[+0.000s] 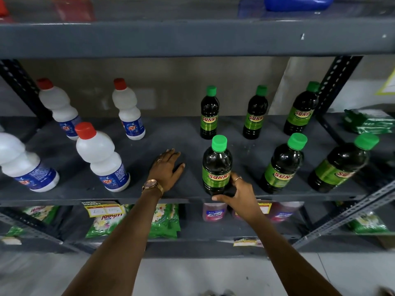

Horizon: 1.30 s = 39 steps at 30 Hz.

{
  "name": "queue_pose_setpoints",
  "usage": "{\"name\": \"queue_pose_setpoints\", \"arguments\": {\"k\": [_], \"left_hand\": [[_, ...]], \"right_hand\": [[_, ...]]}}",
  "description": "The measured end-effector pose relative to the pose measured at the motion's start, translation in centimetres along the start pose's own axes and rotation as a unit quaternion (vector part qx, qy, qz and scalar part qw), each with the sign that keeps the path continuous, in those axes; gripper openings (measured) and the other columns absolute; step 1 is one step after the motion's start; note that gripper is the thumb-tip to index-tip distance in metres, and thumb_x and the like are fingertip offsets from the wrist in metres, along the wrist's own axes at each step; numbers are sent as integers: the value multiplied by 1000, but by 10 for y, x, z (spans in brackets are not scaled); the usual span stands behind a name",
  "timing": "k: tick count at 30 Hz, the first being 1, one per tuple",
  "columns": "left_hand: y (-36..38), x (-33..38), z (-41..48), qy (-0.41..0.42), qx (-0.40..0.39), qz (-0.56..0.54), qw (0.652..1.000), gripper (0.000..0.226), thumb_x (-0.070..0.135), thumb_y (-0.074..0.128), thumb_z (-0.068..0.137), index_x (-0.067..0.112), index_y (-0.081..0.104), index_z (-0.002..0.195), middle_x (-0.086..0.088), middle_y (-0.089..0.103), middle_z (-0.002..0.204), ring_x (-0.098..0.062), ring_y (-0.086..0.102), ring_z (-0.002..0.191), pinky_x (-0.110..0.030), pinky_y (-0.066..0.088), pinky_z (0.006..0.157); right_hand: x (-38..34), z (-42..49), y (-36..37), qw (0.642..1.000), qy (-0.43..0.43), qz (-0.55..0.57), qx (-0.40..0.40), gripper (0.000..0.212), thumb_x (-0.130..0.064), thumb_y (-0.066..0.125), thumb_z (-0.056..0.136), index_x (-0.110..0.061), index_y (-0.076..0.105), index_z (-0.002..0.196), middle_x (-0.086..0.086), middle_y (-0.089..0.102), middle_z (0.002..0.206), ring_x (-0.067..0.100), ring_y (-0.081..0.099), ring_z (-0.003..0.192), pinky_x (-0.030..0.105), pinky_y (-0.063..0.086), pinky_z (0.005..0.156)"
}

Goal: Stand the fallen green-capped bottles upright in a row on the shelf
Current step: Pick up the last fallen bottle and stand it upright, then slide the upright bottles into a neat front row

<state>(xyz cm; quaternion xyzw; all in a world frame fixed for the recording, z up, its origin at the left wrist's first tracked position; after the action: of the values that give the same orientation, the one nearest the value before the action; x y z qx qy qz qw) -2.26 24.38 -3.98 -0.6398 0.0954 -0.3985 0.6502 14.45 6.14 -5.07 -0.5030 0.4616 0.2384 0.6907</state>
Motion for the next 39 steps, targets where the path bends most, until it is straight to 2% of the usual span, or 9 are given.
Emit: {"name": "queue_pose_setpoints", "arguments": {"k": [9, 14, 18, 21, 25, 27, 29, 32, 39], "left_hand": [[-4, 8, -10, -40, 8, -40, 998, 52, 34, 49, 94, 11, 38, 139, -13, 34, 151, -27, 25, 142, -39, 19, 118], [-26, 37, -94, -151, 284, -288, 902, 43, 27, 53, 91, 12, 46, 131, -9, 52, 134, -22, 48, 124, -35, 37, 105], [-9, 130, -149, -13, 258, -247, 934, 38, 39, 47, 90, 32, 46, 127, 22, 46, 124, 3, 45, 116, -14, 33, 96], [21, 207, -139, 134, 157, -249, 946, 42, 33, 54, 89, 39, 42, 129, 22, 49, 122, 6, 46, 115, -11, 37, 97], [64, 248, -82, -6, 47, -330, 943, 79, 38, 70, 76, 28, 28, 142, 3, 38, 145, -10, 35, 133, -27, 32, 108], [77, 252, -58, -44, 39, -359, 932, 97, 36, 79, 68, 21, 22, 145, 5, 40, 142, -4, 36, 130, -15, 30, 105], [85, 250, -43, -50, 34, -362, 930, 94, 30, 84, 63, 20, 31, 140, 13, 53, 126, 7, 48, 115, -3, 36, 95], [91, 245, -38, -59, 30, -316, 946, 73, 32, 84, 61, 24, 46, 123, 7, 65, 111, -8, 59, 104, -15, 45, 84], [94, 236, -40, -89, 58, -317, 942, 71, 27, 88, 57, 21, 53, 118, 21, 62, 95, 18, 56, 88, 8, 35, 72]], "right_hand": [[-8, -5, -1, 1000, -16, -24, 9, 79, -31, 89, 60, -16, 51, 128, -2, 62, 116, 14, 58, 110, 12, 41, 87], [1, -51, -30, 996, -43, 35, 74, 74, -30, 87, 64, -22, 54, 130, -6, 50, 136, 10, 49, 124, 26, 41, 102], [29, -114, -104, 954, -69, -8, 291, 39, -24, 83, 70, -36, 55, 95, -9, 56, 96, 3, 56, 91, 17, 44, 78], [57, -129, -168, 912, -25, 36, 408, 47, -31, 79, 68, -35, 49, 104, 2, 51, 106, 11, 52, 92, 22, 45, 82], [96, -95, -223, 943, 42, 15, 329, 94, -27, 85, 66, -15, 33, 144, 6, 37, 146, 6, 35, 130, 10, 28, 104], [106, -75, -234, 962, 29, 8, 270, 96, -27, 86, 66, -16, 33, 145, 0, 42, 145, 8, 38, 130, 16, 30, 105], [112, -64, -236, 972, 1, -10, 233, 80, -26, 86, 66, -24, 43, 133, -6, 53, 127, 4, 47, 116, 4, 32, 91], [121, -59, -234, 976, -1, -6, 217, 66, -29, 84, 68, -36, 44, 120, -7, 58, 110, -3, 51, 99, -3, 33, 77], [128, -55, -237, 983, 10, -21, 182, 77, -42, 82, 65, -12, 50, 129, -7, 59, 109, 11, 54, 102, 23, 40, 86]]}}
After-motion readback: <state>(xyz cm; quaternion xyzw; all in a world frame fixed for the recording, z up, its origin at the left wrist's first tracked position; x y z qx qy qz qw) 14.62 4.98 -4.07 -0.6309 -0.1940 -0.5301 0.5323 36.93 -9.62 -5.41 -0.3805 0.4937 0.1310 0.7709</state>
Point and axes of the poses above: each hand's wrist, its own z-axis towards the middle knuckle, its own y-axis out of the palm, x = y × z, the point moved 6 cm from there along z, towards the middle knuckle
